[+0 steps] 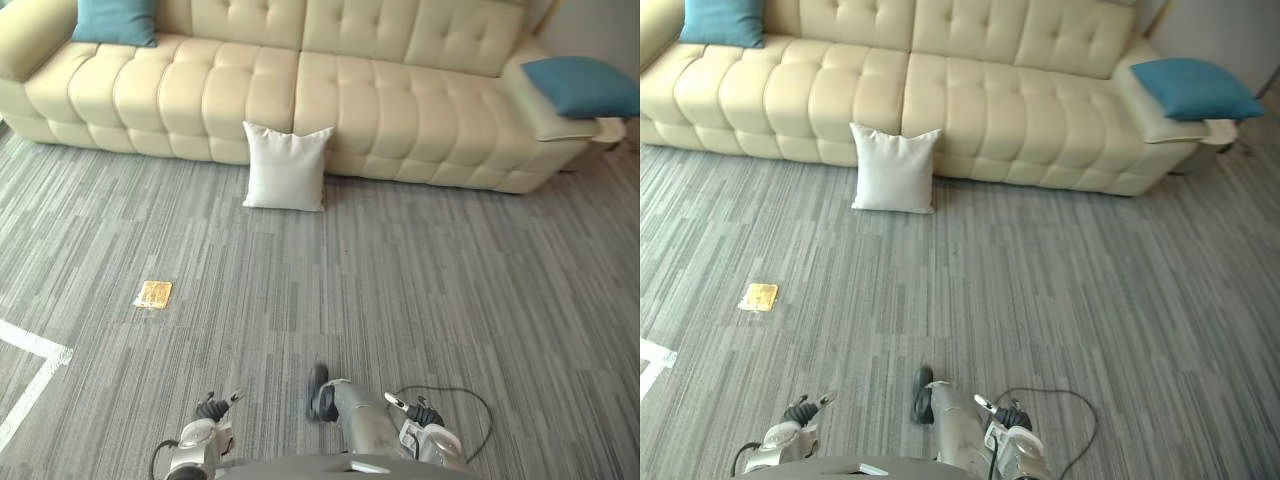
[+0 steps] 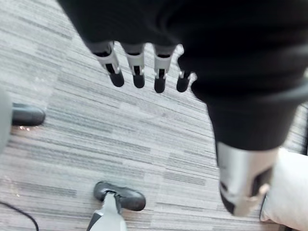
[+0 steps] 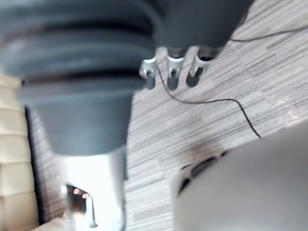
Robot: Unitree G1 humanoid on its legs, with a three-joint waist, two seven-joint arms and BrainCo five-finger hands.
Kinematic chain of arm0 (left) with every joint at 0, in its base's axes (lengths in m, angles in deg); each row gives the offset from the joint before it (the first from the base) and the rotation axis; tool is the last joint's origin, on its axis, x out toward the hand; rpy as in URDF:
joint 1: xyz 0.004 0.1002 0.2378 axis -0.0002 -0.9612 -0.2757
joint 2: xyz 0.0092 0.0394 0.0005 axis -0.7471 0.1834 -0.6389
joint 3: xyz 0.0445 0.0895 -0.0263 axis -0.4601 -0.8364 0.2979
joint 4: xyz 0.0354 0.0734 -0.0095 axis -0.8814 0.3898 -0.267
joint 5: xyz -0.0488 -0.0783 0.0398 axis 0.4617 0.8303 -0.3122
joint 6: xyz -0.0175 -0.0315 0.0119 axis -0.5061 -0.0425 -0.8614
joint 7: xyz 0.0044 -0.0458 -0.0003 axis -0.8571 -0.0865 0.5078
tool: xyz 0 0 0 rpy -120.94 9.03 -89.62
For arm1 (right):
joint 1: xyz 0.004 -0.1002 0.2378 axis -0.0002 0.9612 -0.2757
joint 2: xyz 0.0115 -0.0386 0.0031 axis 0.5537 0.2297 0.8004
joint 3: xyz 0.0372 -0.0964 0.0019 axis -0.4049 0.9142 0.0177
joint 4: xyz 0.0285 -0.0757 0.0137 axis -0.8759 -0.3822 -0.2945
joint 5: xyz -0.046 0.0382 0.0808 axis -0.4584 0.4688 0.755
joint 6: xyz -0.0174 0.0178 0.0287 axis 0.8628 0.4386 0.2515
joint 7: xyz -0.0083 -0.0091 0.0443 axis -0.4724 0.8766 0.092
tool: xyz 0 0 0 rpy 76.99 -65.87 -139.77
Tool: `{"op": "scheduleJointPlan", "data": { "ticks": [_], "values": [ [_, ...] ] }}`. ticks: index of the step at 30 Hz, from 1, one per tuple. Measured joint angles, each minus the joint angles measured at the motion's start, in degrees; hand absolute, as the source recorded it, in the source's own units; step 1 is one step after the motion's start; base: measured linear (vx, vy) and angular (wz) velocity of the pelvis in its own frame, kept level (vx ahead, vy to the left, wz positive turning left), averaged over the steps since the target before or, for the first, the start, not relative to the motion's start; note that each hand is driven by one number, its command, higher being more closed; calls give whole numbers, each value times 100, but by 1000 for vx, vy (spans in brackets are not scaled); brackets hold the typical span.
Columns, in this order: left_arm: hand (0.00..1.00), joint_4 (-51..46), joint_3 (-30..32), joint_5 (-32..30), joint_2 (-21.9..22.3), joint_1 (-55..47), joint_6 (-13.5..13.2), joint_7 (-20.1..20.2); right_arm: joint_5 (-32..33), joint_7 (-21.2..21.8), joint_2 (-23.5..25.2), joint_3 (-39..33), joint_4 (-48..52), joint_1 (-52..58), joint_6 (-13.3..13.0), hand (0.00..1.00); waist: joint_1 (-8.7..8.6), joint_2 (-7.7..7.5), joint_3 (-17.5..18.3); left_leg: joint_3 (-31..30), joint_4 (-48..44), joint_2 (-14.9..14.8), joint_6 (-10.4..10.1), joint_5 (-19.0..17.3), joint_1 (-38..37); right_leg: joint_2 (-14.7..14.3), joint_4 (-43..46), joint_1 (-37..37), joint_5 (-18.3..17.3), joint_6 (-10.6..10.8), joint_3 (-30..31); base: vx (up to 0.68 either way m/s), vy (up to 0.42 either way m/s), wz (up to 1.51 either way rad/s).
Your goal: Pick up cushions and gather them together orderly.
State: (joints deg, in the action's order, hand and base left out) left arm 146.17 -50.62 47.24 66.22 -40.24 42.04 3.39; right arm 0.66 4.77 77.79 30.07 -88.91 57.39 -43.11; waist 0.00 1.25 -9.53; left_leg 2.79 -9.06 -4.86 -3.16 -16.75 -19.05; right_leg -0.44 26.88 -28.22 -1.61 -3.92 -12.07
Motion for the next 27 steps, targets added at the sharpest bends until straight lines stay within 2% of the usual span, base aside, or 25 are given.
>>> {"op": "scheduleJointPlan", "data": {
  "ticks": [1, 2, 3, 4, 5, 6, 7, 8, 10, 11, 13, 14, 15, 16, 17, 18, 19, 20, 21, 22, 24, 26, 27],
  "values": [
    [0, -9, -9, -5, 58, 36, -5, 12, -25, 1, -26, 22, 6, -37, -18, 0, -12, 57, -24, 2, -282, -48, -43, 281, 56, 8, 257, 41, -308, -129, -77, 614, -291, 28],
    [0, -12, 17, -1, 43, 36, -5, 34, -38, 0, -29, 41, -1, -35, -15, 0, -33, 66, -19, -1, -477, -85, -51, 453, 133, -13, 328, 89, -460, -167, -103, 613, -299, 22],
    [0, -23, 82, 13, 45, 38, -5, 59, -46, -2, -26, 71, -11, -35, -4, 0, -116, 93, -27, -154, -1129, -194, -195, 726, 374, -75, 267, 322, -653, -185, -171, 556, -272, 23],
    [0, -27, 140, 15, 45, 36, -4, 77, -54, -6, -13, 77, -18, -21, 36, 0, -163, 101, -32, -404, -2043, -237, -525, 1159, 737, -165, 86, 637, -785, -200, -198, 526, -253, 25],
    [0, -32, 167, 16, 45, 32, -2, 85, -54, -9, -13, 79, -22, -3, 39, 0, -171, 120, -45, -503, -2656, -270, -790, 1340, 960, -231, -58, 853, -833, -195, -194, 477, -204, 14],
    [0, -60, 276, 15, 53, 6, -1, 83, -43, -11, -15, 85, -26, 38, 37, 0, -160, 134, -82, -510, -3725, -345, -1023, 1468, 1365, -329, -287, 1274, -904, -195, -178, 427, -172, 5],
    [0, -146, 410, 17, 66, -60, 6, 81, -20, -12, -34, 130, -41, 58, 37, 0, -134, 138, -117, -214, -4695, -529, -995, 1454, 1775, -407, -491, 1731, -978, -216, -160, 389, -154, -2],
    [0, -235, 456, 24, 73, -92, 12, 75, 6, -16, -48, 160, -51, 59, 38, 0, -105, 144, -131, -32, -5053, -645, -887, 1392, 1973, -445, -592, 1938, -1012, -230, -132, 376, -108, -18],
    [0, -435, 521, 26, 72, -101, -2, 47, 56, -21, -101, 366, -102, 47, 42, 0, 53, 98, -173, 548, -5547, -874, -373, 985, 2834, -488, -986, 2597, -1169, -313, 69, 314, -34, -31],
    [0, -475, 528, 25, 74, -98, -3, 41, 61, -22, -101, 370, -107, 37, 44, 0, 61, 104, -173, 640, -5516, -888, -285, 858, 3036, -486, -1080, 2723, -1172, -303, 107, 306, 29, -36],
    [0, -590, 533, 25, 44, -97, -10, -50, 191, -27, -113, 519, -122, 31, 68, 0, 176, 101, -178, 1297, -4704, -1056, -64, 446, 3587, -429, -1492, 3273, -1115, -147, 299, 292, 52, -42],
    [0, -601, 533, 22, 41, -102, -13, -68, 212, -26, -110, 569, -115, 17, 71, 0, 189, 81, -186, 1450, -4362, -1055, 11, 389, 3657, -391, -1589, 3419, -1133, -107, 340, 400, 109, -33],
    [0, -619, 542, 15, 51, -99, -25, -82, 213, -29, -88, 557, -116, 25, 81, 0, 202, 46, -202, 1702, -3241, -963, 62, 389, 3758, -264, -1795, 3799, -1173, 40, 395, 445, 122, -20],
    [0, -626, 545, 16, 56, -99, -28, -96, 210, -34, -83, 550, -116, 39, 86, 0, 218, 38, -202, 1779, -2719, -902, 25, 426, 3741, -212, -1869, 3913, -1197, 124, 419, 566, 178, -28],
    [0, -634, 549, 16, 49, -103, -36, -140, 209, -35, -76, 544, -120, 68, 98, 0, 256, 21, -192, 1770, -1683, -724, 8, 650, 3671, -102, -1966, 4097, -1296, 291, 506, 398, 155, -27],
    [0, -638, 555, 16, 49, -105, -42, -150, 209, -35, -75, 548, -120, 72, 104, 0, 269, 23, -191, 1748, -1327, -665, 8, 796, 3665, -60, -1986, 4165, -1350, 375, 538, 477, 234, -40],
    [0, -639, 576, 17, 53, -103, -47, -181, 199, -39, -73, 570, -121, 82, 110, 0, 284, 24, -182, 1709, -830, -593, 112, 1207, 3684, 30, -1999, 4293, -1460, 545, 611, 489, 298, -53],
    [0, -610, 604, 16, 75, -111, -52, -184, 199, -40, -48, 575, -145, 108, 116, 0, 323, -26, -106, 1682, -808, -501, 380, 1872, 3629, 129, -1971, 4369, -1524, 654, 811, 514, 315, -51],
    [0, -588, 608, 15, 20, -98, -50, -181, 199, -45, 9, 569, -196, 101, 115, 0, 322, -62, -47, 1702, -815, -384, 555, 1958, 3604, 214, -1936, 4379, -1523, 656, 873, 539, 335, -27],
    [0, -570, 601, 15, -42, -90, -53, -184, 196, -58, 98, 568, -266, 100, 120, 0, 267, -268, 37, 1786, -787, -184, 627, 1795, 3590, 446, -1744, 4252, -1465, 705, 964, 431, 268, 2],
    [0, -551, 596, 14, -120, -90, -60, -177, 175, -109, 181, 513, -273, 144, 139, 0, 276, -435, 111, 1829, -877, 43, 744, 1538, 3496, 670, -1192, 4078, -1298, 704, 1166, 522, 336, 22],
    [0, -432, 592, 13, -154, -74, -52, -181, 156, -110, 220, 438, -271, 137, 135, 0, 324, -477, 122, 1843, -760, 255, 790, 1285, 3096, 782, -23, 3751, -1002, 849, 1324, 545, 328, 12],
    [0, -325, 579, 13, -206, -80, -28, -179, 153, -102, 228, 457, -270, 120, 124, 0, 324, -468, 117, 1832, -649, 362, 785, 1155, 2730, 891, 1186, 3358, -652, 1018, 1452, 429, 248, 4]
  ]
}}
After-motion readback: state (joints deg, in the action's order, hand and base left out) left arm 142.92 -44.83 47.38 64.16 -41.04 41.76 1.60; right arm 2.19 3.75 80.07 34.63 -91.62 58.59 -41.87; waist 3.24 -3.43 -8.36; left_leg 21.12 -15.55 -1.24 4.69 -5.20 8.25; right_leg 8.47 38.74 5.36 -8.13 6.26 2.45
